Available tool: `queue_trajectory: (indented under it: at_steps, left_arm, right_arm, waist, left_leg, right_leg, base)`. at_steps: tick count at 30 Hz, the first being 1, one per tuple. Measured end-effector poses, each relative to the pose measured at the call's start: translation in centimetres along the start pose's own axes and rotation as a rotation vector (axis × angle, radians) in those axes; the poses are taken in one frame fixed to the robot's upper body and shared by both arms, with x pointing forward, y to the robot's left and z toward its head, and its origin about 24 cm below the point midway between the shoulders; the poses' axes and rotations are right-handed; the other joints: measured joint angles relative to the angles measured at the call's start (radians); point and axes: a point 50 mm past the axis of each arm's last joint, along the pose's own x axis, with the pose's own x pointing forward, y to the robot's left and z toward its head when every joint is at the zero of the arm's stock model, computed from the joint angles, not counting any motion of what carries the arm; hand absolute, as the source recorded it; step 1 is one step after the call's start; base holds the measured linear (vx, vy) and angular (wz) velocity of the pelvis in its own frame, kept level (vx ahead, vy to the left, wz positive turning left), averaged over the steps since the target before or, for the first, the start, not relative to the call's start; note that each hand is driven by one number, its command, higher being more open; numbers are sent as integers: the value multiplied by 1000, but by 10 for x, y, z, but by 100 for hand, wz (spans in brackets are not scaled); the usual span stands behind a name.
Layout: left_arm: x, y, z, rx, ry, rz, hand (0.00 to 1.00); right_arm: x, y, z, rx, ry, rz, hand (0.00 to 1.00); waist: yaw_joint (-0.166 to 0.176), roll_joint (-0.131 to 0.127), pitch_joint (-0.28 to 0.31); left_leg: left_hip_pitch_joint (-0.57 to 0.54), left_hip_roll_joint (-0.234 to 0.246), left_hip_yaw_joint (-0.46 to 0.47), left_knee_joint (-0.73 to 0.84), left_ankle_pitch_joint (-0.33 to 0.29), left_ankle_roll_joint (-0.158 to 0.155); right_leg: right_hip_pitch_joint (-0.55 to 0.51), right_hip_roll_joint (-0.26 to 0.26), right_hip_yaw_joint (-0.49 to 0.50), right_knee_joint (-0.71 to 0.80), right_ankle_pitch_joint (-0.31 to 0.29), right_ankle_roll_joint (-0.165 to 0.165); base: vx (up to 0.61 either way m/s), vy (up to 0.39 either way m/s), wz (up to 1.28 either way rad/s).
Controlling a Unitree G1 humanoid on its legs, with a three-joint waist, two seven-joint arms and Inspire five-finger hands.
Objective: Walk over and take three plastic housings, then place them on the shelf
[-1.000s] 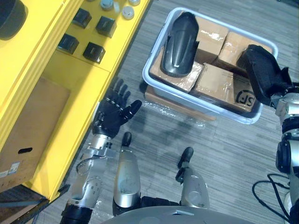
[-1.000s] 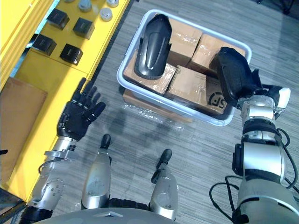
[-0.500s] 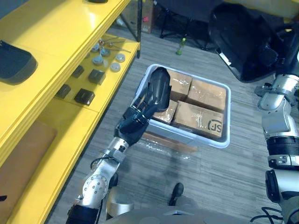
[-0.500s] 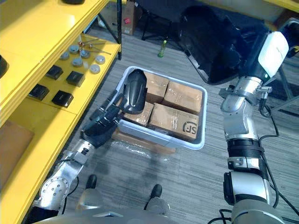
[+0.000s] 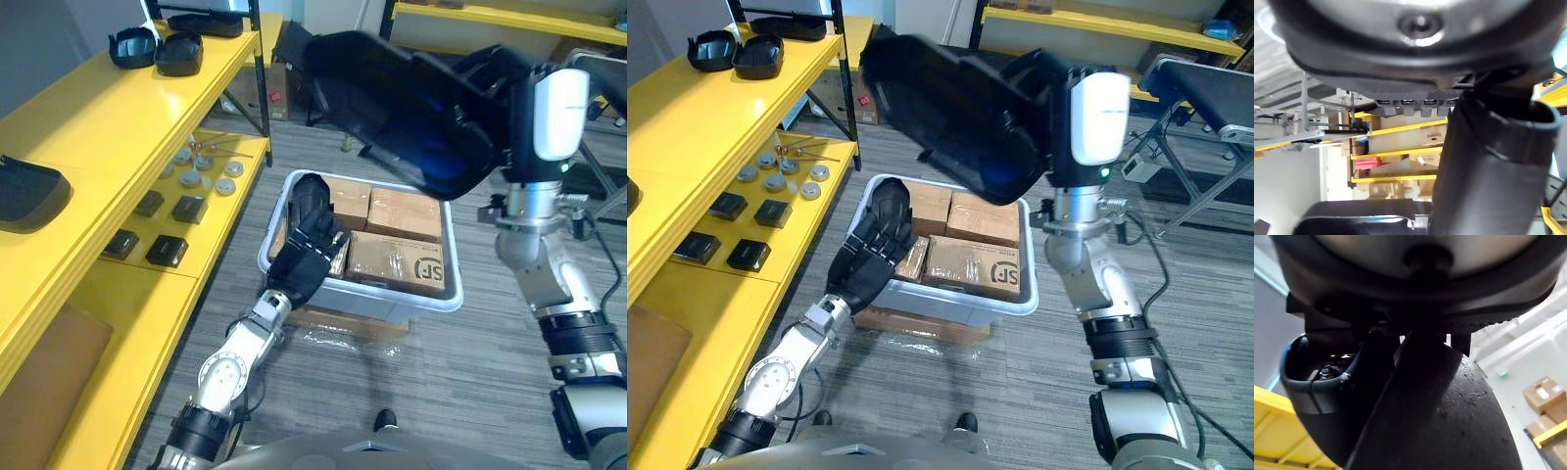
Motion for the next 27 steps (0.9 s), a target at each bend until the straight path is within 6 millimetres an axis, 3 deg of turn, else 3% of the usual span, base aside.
queue_trajectory:
  at_steps: [7, 13, 20, 23, 24, 27]
  left_arm:
    - [9, -17, 10, -123, -59, -157, 100]
    - [8, -15, 9, -131, -53, -151, 100]
    - [7, -14, -4, -29, 69, -161, 100]
    - [7, -15, -23, 72, 185, -157, 100]
    - [6, -14, -29, 91, 219, -154, 0]
    - [4, -12, -40, 124, 288, -144, 0]
  right_arm:
    - [-35, 32, 21, 140, 14, 183, 0]
    - [-43, 43, 32, 211, 31, 196, 0]
    - [-60, 57, 46, 307, 57, 228, 0]
    - [-69, 63, 54, 347, 76, 248, 0]
    - [-72, 64, 53, 349, 85, 246, 0]
    - [-77, 64, 53, 347, 95, 262, 0]
  waist:
    - [-5, 6, -19]
    - [-7, 16, -24]
    - [-3, 24, -29]
    - [-1, 38, -42]
    - [-1, 42, -45]
    - [-6, 51, -56]
  left_leg:
    - [16, -1, 4, -3, -1, 0]
    - [16, -1, -2, -3, -1, 0]
    - [14, -2, -19, -1, -1, 1]
    - [13, -2, -22, -1, -1, 0]
    - [13, -3, -22, -1, -1, 0]
    - [11, -5, -22, -1, -2, 1]
  right_leg:
    - [19, 1, 0, -10, 2, 1]
    - [24, 1, -5, -11, 2, 1]
    - [38, 1, -22, -13, 2, 1]
    - [39, 1, -26, -15, 1, -1]
    - [41, 1, -27, -17, 1, -1]
    - [43, 1, -28, -29, 1, -1]
  base:
    - [0, 0, 0]
    - [-5, 4, 1]
    - [-13, 13, 7]
    - [0, 0, 0]
    - [0, 0, 0]
    - [0, 0, 0]
